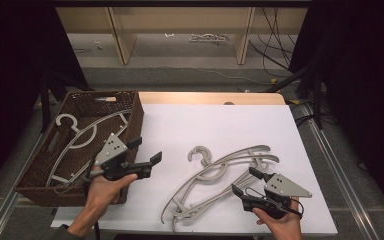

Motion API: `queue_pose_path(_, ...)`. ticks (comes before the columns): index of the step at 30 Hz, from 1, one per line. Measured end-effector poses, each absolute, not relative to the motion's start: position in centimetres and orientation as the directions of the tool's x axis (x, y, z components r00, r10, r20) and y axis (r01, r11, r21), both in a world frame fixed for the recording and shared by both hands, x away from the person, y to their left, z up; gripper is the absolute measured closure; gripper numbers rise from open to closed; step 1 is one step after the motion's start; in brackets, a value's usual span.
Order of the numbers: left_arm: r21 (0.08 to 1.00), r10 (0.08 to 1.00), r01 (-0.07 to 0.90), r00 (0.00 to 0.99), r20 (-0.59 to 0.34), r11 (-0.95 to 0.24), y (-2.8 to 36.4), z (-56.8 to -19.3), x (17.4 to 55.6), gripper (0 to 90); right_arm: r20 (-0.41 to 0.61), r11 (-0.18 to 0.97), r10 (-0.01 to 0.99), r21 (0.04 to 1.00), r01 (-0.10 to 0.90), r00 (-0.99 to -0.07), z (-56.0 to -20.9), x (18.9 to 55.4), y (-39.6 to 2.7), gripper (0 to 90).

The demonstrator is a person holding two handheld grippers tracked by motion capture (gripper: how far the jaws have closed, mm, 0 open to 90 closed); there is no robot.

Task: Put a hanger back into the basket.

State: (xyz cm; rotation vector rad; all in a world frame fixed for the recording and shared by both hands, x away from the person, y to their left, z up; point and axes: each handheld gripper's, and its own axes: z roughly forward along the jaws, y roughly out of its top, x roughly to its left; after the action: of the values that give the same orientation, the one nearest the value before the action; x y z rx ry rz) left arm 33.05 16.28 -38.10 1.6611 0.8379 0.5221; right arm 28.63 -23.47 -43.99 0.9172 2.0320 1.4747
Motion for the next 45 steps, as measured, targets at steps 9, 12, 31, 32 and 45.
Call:
queue_pose_path(9,0.957,0.725,0.246,0.686,-0.062,-0.151,15.6,-40.5,31.6,16.5,0.007,0.201,0.740,0.952,0.231,-0.673,-44.0,28.6,-23.4,23.0)
queue_pose_path(12,0.953,0.719,0.257,0.692,-0.068,-0.158,15.7,-41.0,31.4,16.7,-0.004,0.213,0.746,0.949,0.234,-0.666,-43.9,28.5,-23.5,23.0)
queue_pose_path(31,0.913,0.711,0.342,0.698,-0.086,-0.224,13.6,-42.3,32.9,17.3,-0.013,0.235,0.740,0.942,0.240,-0.672,-44.0,28.6,-23.3,22.9)
queue_pose_path(32,0.910,0.711,0.341,0.699,-0.079,-0.234,13.5,-42.3,33.2,17.2,-0.026,0.237,0.743,0.945,0.227,-0.669,-44.1,28.7,-23.2,22.9)
queue_pose_path(45,0.850,0.694,0.407,0.717,-0.069,-0.335,9.2,-43.3,36.7,17.9,-0.034,0.242,0.739,0.945,0.218,-0.672,-44.0,28.7,-23.2,23.0)
